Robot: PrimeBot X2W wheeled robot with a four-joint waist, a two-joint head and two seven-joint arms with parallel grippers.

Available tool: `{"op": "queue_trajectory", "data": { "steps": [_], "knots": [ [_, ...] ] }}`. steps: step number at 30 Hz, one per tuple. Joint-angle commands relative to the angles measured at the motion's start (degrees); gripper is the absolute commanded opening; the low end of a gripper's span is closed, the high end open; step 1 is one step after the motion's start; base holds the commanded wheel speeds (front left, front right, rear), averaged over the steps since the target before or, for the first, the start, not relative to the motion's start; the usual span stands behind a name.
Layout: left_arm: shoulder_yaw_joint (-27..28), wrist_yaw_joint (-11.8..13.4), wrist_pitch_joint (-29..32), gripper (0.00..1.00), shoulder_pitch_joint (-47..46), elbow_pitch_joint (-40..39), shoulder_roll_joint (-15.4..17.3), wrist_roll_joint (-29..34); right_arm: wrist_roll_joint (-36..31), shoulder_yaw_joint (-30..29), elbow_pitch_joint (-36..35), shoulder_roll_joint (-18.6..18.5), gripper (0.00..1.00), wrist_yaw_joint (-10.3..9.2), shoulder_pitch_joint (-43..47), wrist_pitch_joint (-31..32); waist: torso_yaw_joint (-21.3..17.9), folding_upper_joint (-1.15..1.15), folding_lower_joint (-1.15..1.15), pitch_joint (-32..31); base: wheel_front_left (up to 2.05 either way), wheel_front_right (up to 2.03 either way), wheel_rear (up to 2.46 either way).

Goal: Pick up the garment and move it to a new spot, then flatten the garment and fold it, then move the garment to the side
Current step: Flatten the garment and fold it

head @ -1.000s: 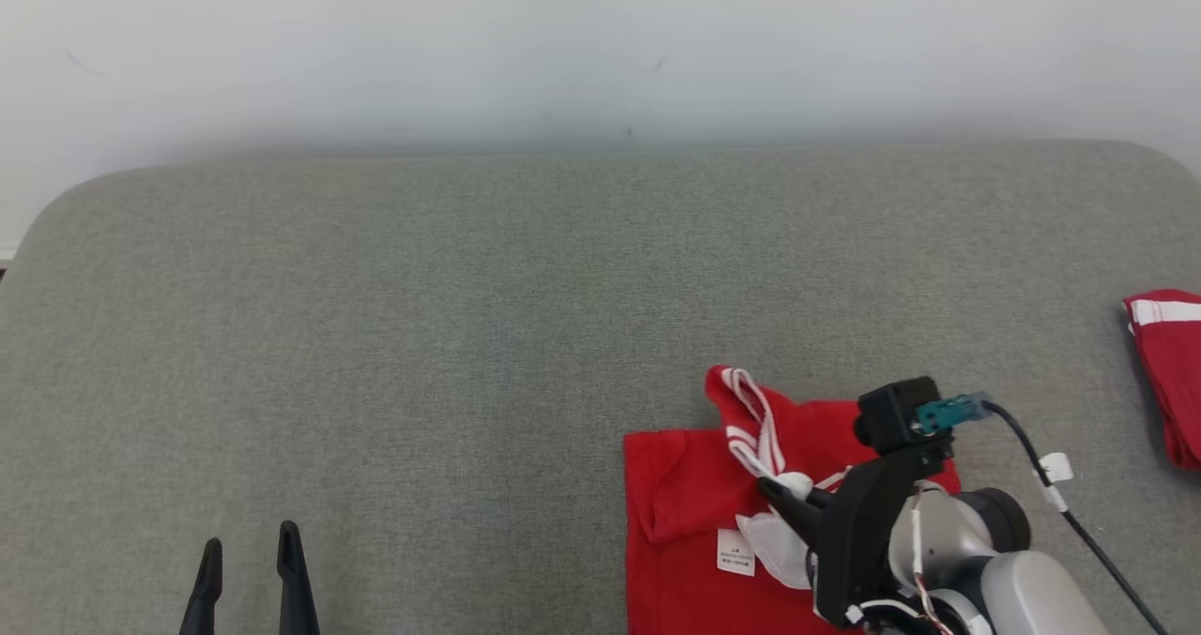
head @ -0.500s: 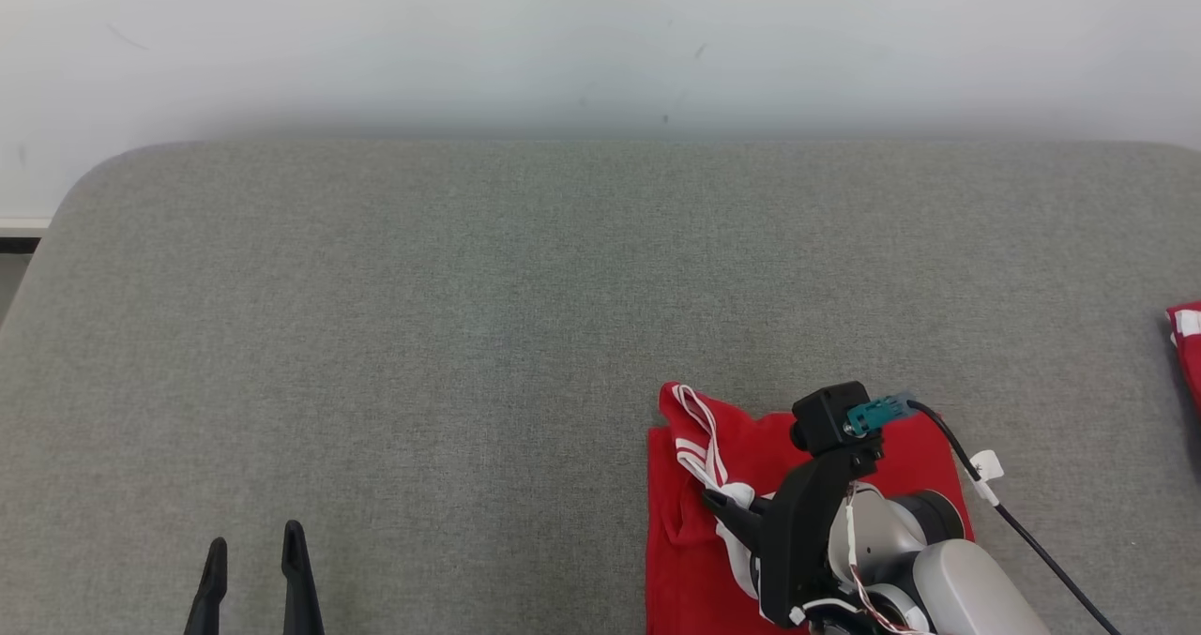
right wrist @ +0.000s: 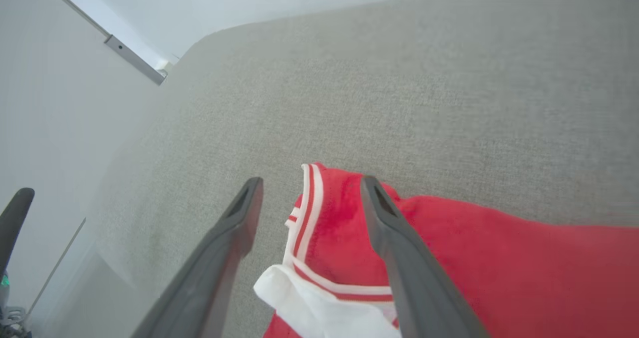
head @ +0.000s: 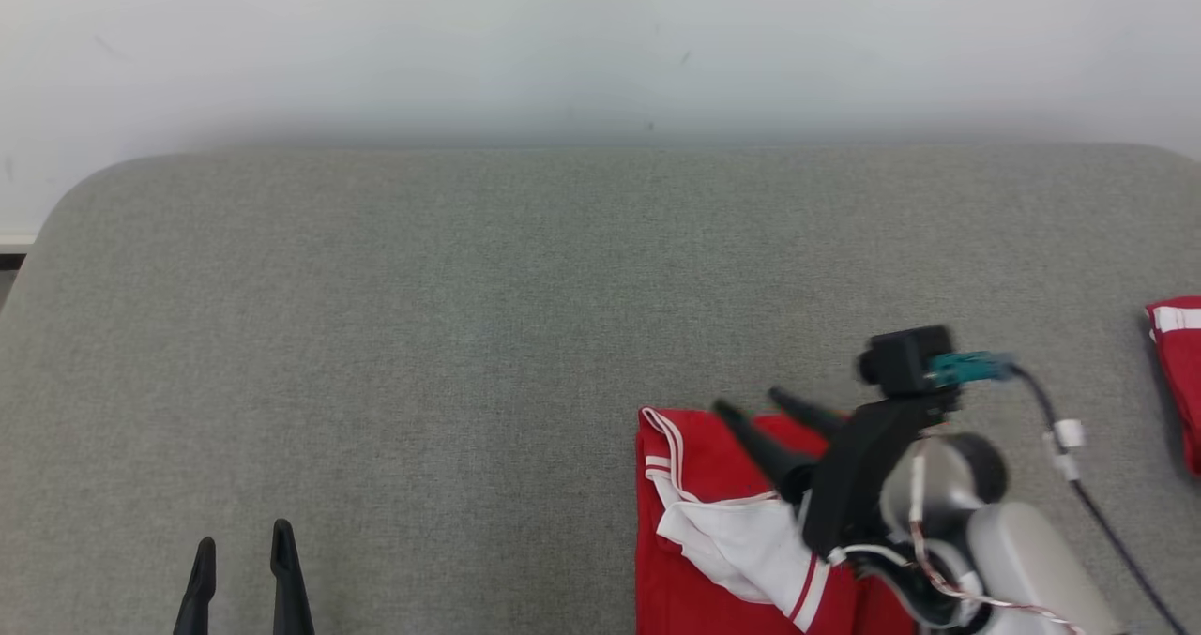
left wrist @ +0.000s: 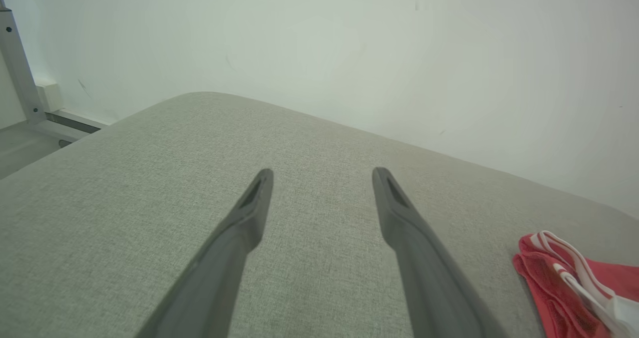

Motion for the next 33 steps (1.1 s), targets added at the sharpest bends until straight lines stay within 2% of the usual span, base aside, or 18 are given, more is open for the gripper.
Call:
{"op": "queue_trajectory", "data": {
  "steps": [1, 5, 11, 12, 13, 14, 15, 17, 18, 24, 33],
  "knots": [
    [0.1, 0.0, -0.1, 1.0, -0.1, -0.2, -0.1, 0.3, -0.9, -1.4, -0.7, -0.8, 1.0, 0.12, 0.4, -1.2, -0.5, 0.0, 0.0, -0.3, 0.0, 0.0, 0.0],
    [0.0, 0.0, -0.1, 1.0, 0.1, -0.2, -0.1, 0.6, -1.8, -7.1, -1.7, -1.9, 1.0, 0.12, 2.7, -3.8, -1.1, 0.0, 0.0, -0.7, 0.0, 0.0, 0.0],
    [0.4, 0.2, -0.1, 1.0, 0.7, -0.8, -0.1, 0.7, -4.6, -15.9, -1.6, -3.4, 1.0, 0.12, 8.9, -4.5, -2.2, 0.0, 0.0, -1.2, 0.0, 0.0, 0.0],
    [0.5, 0.2, -0.1, 1.0, 0.7, -0.8, -0.1, 0.8, -4.7, -17.0, -1.6, -3.2, 0.82, 0.12, 9.6, -4.7, -2.4, 0.0, 0.0, -1.1, 0.0, 0.0, 0.0],
    [0.6, 0.3, -0.1, 1.0, 0.7, -1.0, -0.1, 0.8, -4.7, -17.7, -1.5, -3.0, 0.68, 0.12, 10.3, -4.7, -2.6, 0.0, 0.0, -1.1, 0.0, 0.0, 0.0],
    [0.6, 0.3, -0.1, 1.0, 0.7, -1.0, -0.1, 0.8, -4.7, -17.7, -1.5, -3.0, 0.68, 0.12, 10.3, -4.7, -2.6, 0.0, 0.0, -1.1, 0.0, 0.0, 0.0],
    [0.7, 0.3, -0.1, 1.0, 0.6, -1.0, -0.1, 0.9, -4.6, -18.5, -1.5, -2.7, 0.49, 0.12, 11.0, -4.7, -2.7, 0.0, 0.0, -1.0, 0.0, 0.0, 0.0],
    [0.7, 0.2, -0.1, 1.0, 0.5, -1.1, -0.1, 1.1, -4.9, -19.2, -1.2, -2.2, 0.2, 0.12, 12.0, -4.6, -2.9, 0.0, 0.0, -1.0, 0.0, 0.0, 0.0],
    [0.8, 0.2, -0.1, 1.0, 0.4, -1.2, -0.1, 1.3, -5.0, -19.2, -1.1, -2.1, 0.0, 0.12, 12.3, -4.7, -3.0, 0.0, 0.0, -0.9, 0.0, 0.0, 0.0],
    [0.8, 0.0, -0.1, 1.0, -0.1, -1.2, -0.1, 1.7, -5.6, -15.9, 0.8, -1.2, 0.0, 0.12, 13.4, -4.7, -3.0, 0.0, 0.0, -0.7, 0.0, 0.0, 0.0],
    [0.4, -0.2, -0.1, 1.0, -0.1, -0.9, -0.1, 1.8, -6.6, -7.7, 5.0, -0.3, 0.0, 0.12, 11.7, -5.7, -2.0, 0.0, 0.0, -0.5, 0.0, 0.0, 0.0]
  ]
}}
